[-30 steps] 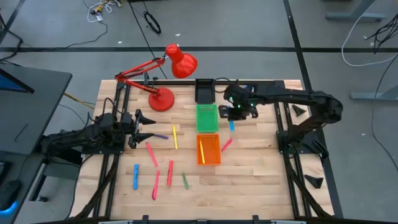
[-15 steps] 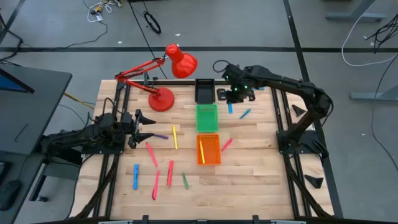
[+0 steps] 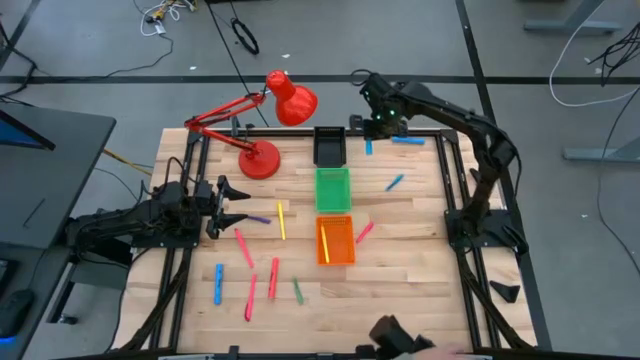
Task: Pick & Place Markers
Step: Put the bottom right blue highlighter into the black bin
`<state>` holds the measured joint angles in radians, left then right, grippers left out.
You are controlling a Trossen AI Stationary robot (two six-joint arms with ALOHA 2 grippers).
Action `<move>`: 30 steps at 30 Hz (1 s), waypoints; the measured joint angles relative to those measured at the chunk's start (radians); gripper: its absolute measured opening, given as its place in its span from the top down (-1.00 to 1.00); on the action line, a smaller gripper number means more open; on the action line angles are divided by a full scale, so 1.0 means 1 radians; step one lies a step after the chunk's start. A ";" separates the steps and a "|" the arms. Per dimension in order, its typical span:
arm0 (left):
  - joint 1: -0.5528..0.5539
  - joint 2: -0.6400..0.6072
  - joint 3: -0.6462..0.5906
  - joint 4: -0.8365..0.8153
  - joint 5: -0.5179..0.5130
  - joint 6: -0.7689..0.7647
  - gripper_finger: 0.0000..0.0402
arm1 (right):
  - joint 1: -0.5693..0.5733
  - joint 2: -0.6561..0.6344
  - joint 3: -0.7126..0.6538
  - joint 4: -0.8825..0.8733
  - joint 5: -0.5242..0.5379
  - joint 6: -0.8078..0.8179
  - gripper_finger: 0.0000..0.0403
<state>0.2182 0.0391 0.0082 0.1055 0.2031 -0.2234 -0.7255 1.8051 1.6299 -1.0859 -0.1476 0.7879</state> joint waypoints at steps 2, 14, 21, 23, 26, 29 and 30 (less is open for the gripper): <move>0.000 0.000 0.000 0.000 0.000 0.000 -0.53 | -0.025 0.019 0.003 0.001 0.000 -0.016 0.66; 0.000 0.000 0.000 0.000 0.000 0.000 -0.53 | -0.118 0.066 0.003 0.015 0.001 -0.063 0.66; 0.000 0.000 0.000 0.000 0.000 0.000 -0.53 | -0.116 0.070 0.003 0.045 -0.002 -0.054 0.66; 0.000 0.000 0.000 0.000 0.000 0.000 -0.53 | -0.109 0.076 0.007 0.056 -0.002 -0.047 0.66; 0.000 0.000 0.000 0.000 0.000 0.000 -0.53 | -0.096 0.107 0.033 0.054 -0.002 -0.045 0.66; 0.000 0.000 0.000 0.000 0.000 0.000 -0.53 | -0.079 0.151 0.091 0.046 -0.003 -0.053 0.66; 0.000 0.000 0.000 0.000 0.000 0.000 -0.53 | -0.073 0.167 0.115 0.044 -0.004 -0.056 0.66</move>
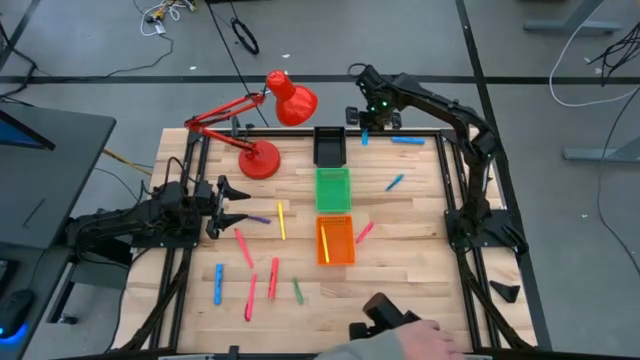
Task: Pick & Place Markers
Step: Put the bottom right blue highlighter into the black bin
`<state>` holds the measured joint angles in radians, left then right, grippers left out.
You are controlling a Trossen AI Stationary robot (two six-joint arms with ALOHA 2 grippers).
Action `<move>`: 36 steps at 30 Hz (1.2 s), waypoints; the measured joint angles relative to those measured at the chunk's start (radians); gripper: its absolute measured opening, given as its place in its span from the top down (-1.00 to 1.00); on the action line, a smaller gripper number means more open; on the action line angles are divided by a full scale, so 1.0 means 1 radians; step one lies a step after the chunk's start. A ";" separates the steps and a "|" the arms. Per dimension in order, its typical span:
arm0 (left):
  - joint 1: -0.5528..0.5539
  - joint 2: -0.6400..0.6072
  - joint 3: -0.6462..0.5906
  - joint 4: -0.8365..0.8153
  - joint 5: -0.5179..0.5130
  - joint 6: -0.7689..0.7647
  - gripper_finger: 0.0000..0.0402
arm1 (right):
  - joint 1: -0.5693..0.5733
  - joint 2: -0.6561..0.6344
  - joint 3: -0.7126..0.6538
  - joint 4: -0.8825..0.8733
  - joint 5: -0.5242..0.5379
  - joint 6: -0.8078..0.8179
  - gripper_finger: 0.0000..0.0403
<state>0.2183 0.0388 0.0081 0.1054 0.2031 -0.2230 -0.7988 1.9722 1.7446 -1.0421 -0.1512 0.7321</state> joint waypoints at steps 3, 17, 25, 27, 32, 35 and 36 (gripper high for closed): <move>0.000 0.000 0.000 0.000 0.000 0.000 -0.53 | 0.014 0.054 0.069 -0.005 -0.020 -0.007 0.66; 0.000 0.000 0.000 0.000 0.000 0.000 -0.53 | 0.093 0.286 0.376 -0.070 -0.079 -0.006 0.66; 0.000 0.000 0.000 0.000 0.000 0.000 -0.53 | 0.107 0.328 0.431 -0.086 -0.086 0.010 0.66; 0.000 0.000 0.000 0.000 0.000 0.000 -0.53 | 0.107 0.328 0.431 -0.087 -0.086 0.010 0.66; 0.000 0.000 0.000 0.000 0.000 0.000 -0.53 | 0.107 0.328 0.399 -0.092 -0.086 0.012 0.66; 0.000 0.000 0.000 0.000 0.000 0.000 -0.53 | 0.109 0.328 0.361 -0.090 -0.086 0.016 0.66; 0.000 0.000 0.000 0.000 0.000 0.000 -0.53 | 0.111 0.328 0.350 -0.087 -0.085 0.020 0.66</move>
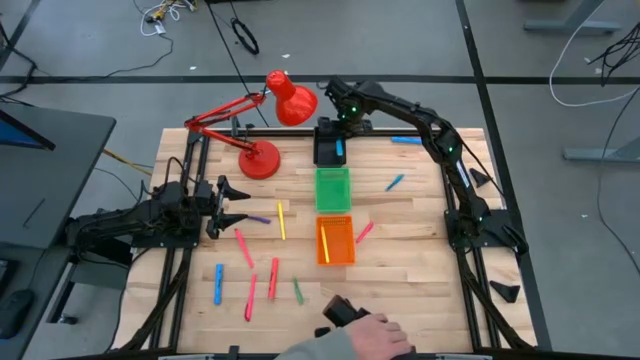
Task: Pick & Place Markers
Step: Put the bottom right blue highlighter into the black bin, then put the top blue highlighter into the black bin
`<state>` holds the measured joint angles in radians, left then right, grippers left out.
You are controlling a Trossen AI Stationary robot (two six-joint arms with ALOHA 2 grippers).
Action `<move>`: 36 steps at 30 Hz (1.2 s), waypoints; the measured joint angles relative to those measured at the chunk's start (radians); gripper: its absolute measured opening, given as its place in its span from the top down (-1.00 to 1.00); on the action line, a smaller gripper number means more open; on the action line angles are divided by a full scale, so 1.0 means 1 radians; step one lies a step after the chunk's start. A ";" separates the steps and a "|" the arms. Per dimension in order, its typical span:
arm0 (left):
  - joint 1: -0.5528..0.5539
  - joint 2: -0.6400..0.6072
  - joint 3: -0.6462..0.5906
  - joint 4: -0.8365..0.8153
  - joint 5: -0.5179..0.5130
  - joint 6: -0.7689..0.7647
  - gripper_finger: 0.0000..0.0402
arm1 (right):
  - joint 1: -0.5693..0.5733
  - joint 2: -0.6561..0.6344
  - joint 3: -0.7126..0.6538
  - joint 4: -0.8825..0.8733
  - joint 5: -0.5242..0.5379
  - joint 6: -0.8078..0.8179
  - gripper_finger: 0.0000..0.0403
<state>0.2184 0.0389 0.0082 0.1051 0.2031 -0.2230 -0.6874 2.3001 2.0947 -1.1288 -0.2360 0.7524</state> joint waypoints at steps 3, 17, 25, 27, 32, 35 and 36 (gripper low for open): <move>0.000 0.000 0.000 0.000 0.000 0.000 -0.53 | 0.011 -0.001 -0.035 0.020 0.011 0.010 0.66; 0.000 0.000 0.000 0.000 0.000 0.000 -0.53 | 0.022 -0.001 -0.075 0.088 0.011 0.025 0.66; 0.000 0.000 0.000 0.000 0.000 0.000 -0.53 | 0.025 -0.001 -0.075 0.094 0.007 0.025 0.56; 0.000 0.000 0.000 0.000 0.000 0.000 -0.53 | 0.025 -0.001 -0.075 0.094 0.007 0.025 0.48; 0.000 0.000 0.000 0.000 0.000 0.000 -0.53 | 0.025 -0.001 -0.075 0.095 0.007 0.025 0.26; 0.000 0.000 0.000 0.000 0.000 0.000 -0.53 | 0.025 -0.001 -0.075 0.095 0.007 0.025 0.17; 0.000 0.000 0.000 0.000 0.000 0.000 -0.53 | 0.025 -0.001 -0.075 0.095 0.005 0.024 0.15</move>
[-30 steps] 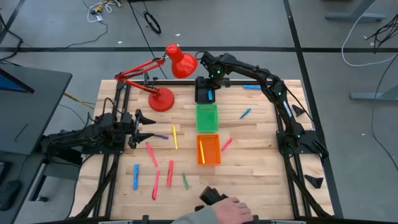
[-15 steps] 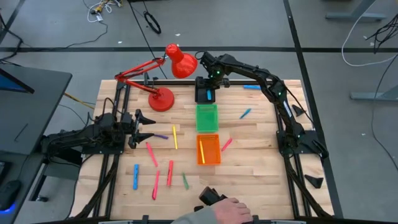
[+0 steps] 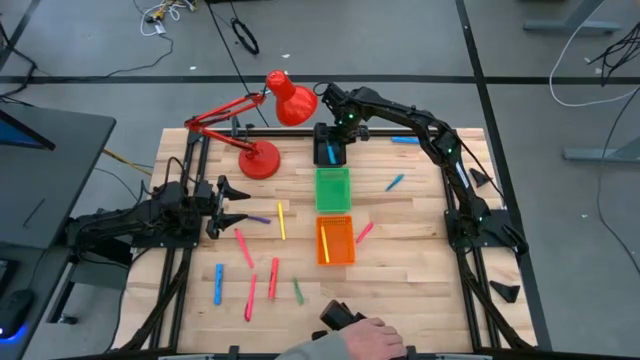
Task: Pick & Place Markers
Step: Put the top blue highlighter into the black bin
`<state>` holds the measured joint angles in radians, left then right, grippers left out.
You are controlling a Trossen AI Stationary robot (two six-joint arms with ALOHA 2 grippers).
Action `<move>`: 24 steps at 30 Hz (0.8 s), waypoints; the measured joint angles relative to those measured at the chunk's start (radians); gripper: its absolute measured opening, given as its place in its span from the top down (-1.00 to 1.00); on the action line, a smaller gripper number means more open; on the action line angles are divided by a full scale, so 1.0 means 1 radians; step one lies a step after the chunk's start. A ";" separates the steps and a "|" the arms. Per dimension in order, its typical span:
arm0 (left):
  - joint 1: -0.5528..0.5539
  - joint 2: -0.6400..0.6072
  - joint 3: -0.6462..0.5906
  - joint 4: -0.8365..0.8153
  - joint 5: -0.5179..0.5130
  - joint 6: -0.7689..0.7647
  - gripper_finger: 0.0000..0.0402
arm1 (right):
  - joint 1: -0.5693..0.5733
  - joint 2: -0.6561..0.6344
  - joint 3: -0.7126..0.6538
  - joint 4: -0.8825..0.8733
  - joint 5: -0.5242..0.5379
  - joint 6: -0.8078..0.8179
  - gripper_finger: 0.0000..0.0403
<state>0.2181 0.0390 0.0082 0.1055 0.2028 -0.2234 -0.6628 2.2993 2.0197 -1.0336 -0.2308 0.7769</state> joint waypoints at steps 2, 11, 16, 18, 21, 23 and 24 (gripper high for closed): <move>0.000 0.000 0.000 0.000 0.000 0.000 -0.53 | 0.000 0.000 0.000 0.000 -0.006 -0.003 0.11; 0.000 0.000 0.000 0.000 0.000 0.000 -0.53 | -0.001 0.000 0.000 0.003 -0.006 -0.024 0.12; 0.000 0.000 0.000 0.000 0.000 0.001 -0.53 | -0.009 -0.002 0.000 0.002 -0.006 -0.041 0.14; 0.000 0.000 0.000 0.000 0.000 0.001 -0.53 | -0.011 -0.007 0.000 -0.001 -0.006 -0.072 0.14; 0.000 0.000 0.000 0.000 0.000 0.001 -0.53 | -0.018 -0.023 -0.001 -0.013 -0.006 -0.118 0.14; 0.000 0.000 0.000 0.000 0.000 0.001 -0.53 | -0.024 -0.041 -0.001 -0.019 -0.006 -0.149 0.14; 0.000 0.000 0.000 0.000 0.000 0.001 -0.53 | -0.026 -0.050 -0.001 -0.025 -0.006 -0.163 0.14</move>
<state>0.2183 0.0387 0.0082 0.1055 0.2028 -0.2226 -0.6887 2.2490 2.0190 -1.0585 -0.2369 0.6136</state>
